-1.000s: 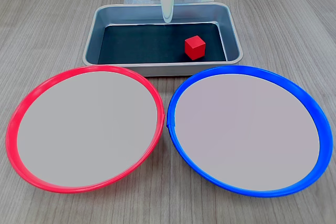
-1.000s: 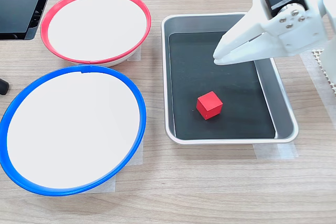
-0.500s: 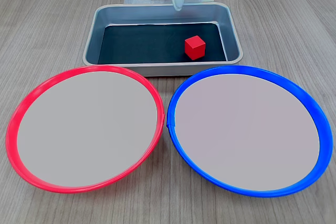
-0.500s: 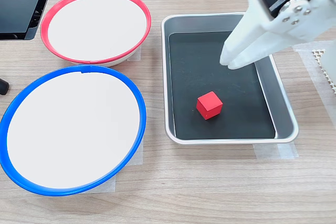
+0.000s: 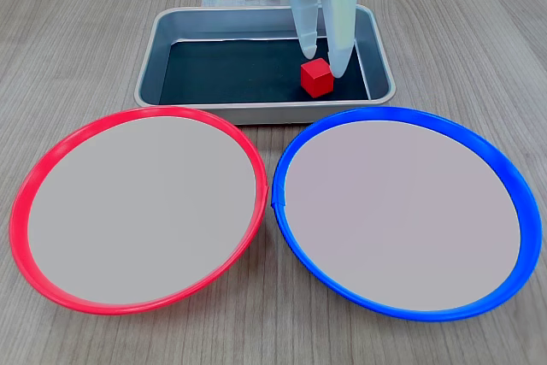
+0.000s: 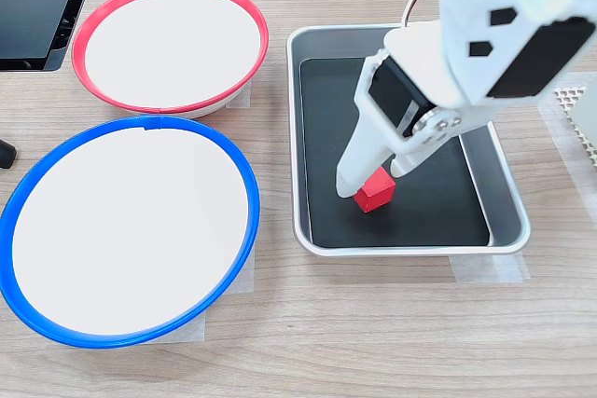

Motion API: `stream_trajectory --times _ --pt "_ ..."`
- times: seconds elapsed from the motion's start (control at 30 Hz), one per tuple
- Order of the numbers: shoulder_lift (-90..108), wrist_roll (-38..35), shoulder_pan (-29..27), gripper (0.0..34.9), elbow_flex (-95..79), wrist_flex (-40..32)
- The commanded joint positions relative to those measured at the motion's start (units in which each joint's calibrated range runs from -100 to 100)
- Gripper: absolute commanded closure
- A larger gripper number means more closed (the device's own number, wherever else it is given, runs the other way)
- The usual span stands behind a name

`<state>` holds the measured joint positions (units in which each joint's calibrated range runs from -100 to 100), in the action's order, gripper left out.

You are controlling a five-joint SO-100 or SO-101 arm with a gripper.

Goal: Move a red block from tray to red dish

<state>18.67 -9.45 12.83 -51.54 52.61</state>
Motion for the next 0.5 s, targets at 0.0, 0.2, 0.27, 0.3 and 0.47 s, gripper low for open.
stream_trajectory --times 0.0,0.2,0.27,0.3,0.47 --pt "-4.47 -0.49 0.20 17.5 4.43 0.18" --pt "-8.22 -1.07 0.02 29.8 6.44 -0.40" --pt "-8.14 -1.22 -0.17 34.6 6.62 -0.40" --pt "-7.63 -1.42 -0.27 34.6 6.80 0.18" --pt "-0.55 -1.71 -2.53 34.7 10.35 4.72"
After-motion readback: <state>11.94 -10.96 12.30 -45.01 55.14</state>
